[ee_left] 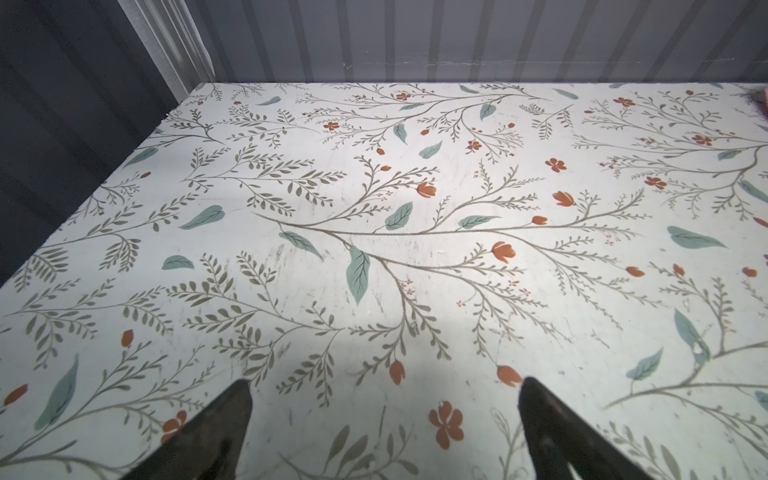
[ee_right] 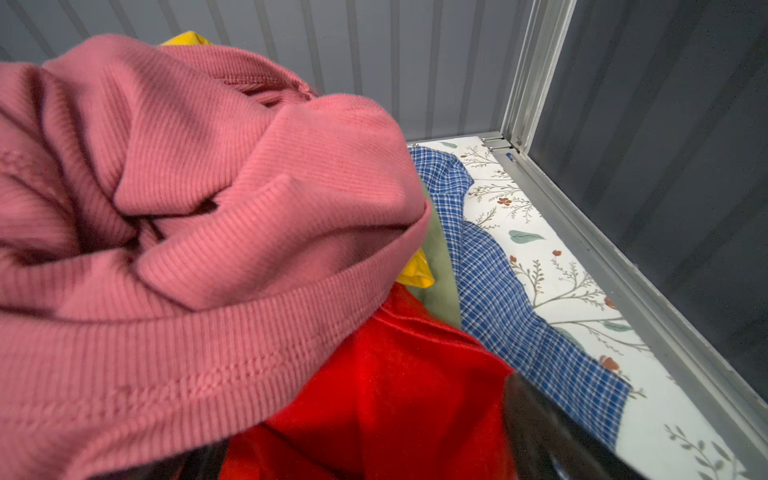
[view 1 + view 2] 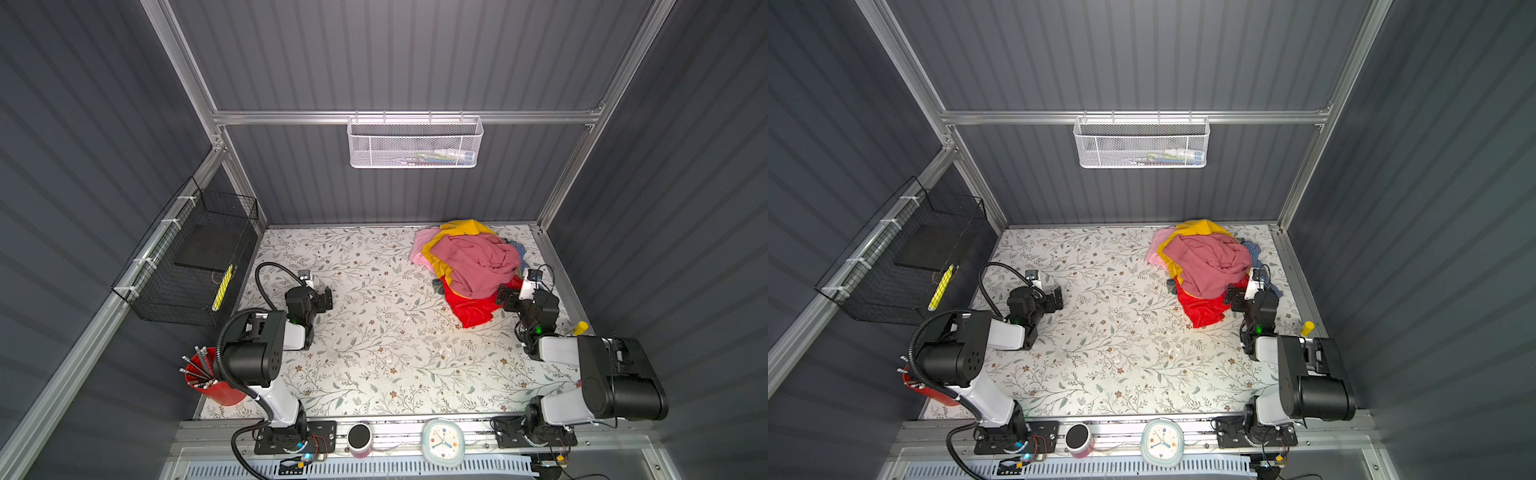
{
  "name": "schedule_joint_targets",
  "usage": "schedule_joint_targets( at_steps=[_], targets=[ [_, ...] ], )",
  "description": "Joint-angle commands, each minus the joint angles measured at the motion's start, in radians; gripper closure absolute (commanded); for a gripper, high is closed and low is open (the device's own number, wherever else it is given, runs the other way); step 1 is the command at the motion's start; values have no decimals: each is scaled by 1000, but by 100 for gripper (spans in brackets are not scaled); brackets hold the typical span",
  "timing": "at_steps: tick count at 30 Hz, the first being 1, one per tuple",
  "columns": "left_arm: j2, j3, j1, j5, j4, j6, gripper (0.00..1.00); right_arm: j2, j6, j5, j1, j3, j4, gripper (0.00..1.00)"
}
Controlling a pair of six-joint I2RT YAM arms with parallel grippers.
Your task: Pick out a specific cloth from the pile
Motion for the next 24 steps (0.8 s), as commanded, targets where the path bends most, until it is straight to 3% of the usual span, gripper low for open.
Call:
schedule_joint_targets(
  at_steps=[1, 8, 10, 12, 13, 15, 20, 24],
  targets=[
    [4, 0, -5, 5, -3, 14, 0, 1, 3, -13, -3, 7, 13, 1],
    [1, -5, -5, 5, 2, 14, 0, -3, 6, -16, -6, -1, 24, 1],
    [-21, 8, -5, -20, -30, 6, 0, -41, 26, 29, -6, -1, -3, 1],
    [-92, 81, -5, -47, -245, -21, 0, -130, 51, 79, -8, 26, -137, 1],
    [-128, 146, -5, -75, -414, -68, 0, -188, 88, 80, -16, 67, -286, 1],
    [-175, 218, -5, -70, -583, -120, 0, -275, 133, 29, -28, 130, -507, 1],
    [-293, 197, -32, -45, -630, -248, 0, -407, 241, -64, -28, 221, -820, 1],
    [-308, 207, -95, -31, -687, -282, 0, -477, 347, -136, -24, 228, -949, 1]
  ],
)
